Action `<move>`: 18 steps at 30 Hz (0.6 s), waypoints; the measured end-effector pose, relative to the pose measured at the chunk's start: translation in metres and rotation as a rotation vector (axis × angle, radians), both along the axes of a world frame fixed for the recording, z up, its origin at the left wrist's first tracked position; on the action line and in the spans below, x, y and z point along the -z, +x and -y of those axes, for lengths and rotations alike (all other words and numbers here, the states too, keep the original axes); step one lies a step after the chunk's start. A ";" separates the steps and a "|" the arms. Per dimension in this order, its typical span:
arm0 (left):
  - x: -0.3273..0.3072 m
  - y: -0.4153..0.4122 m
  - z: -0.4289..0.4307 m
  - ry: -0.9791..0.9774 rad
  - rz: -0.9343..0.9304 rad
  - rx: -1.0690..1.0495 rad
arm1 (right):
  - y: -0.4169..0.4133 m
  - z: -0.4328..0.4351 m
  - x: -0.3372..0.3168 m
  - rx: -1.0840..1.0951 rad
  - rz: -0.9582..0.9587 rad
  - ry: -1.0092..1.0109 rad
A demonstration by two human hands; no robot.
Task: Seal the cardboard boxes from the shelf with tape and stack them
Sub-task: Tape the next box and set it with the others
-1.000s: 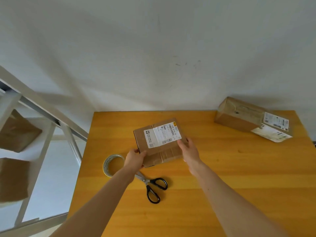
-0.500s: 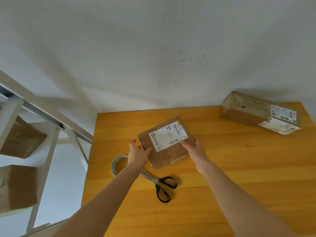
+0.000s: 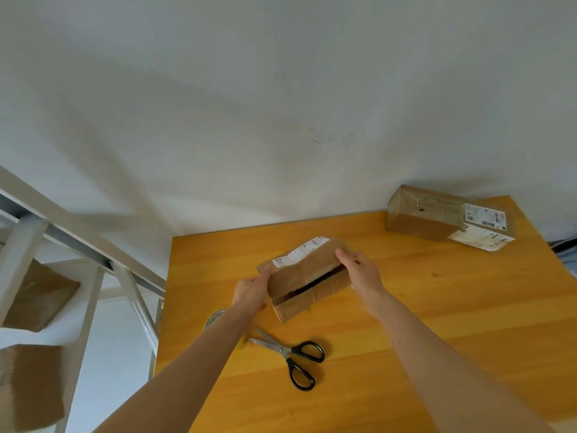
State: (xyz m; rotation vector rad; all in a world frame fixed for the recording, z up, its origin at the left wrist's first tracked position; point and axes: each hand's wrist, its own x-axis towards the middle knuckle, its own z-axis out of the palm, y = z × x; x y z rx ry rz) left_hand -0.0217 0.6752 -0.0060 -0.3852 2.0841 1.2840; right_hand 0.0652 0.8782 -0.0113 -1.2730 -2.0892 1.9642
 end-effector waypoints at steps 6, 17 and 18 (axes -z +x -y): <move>-0.007 0.006 -0.001 0.049 0.087 0.001 | -0.013 0.002 -0.014 -0.090 -0.004 0.077; 0.005 0.035 0.003 0.221 0.272 -0.122 | -0.034 0.009 -0.012 -0.269 0.003 0.158; 0.005 0.039 0.001 0.208 0.285 -0.102 | -0.034 0.013 -0.012 -0.275 -0.010 0.142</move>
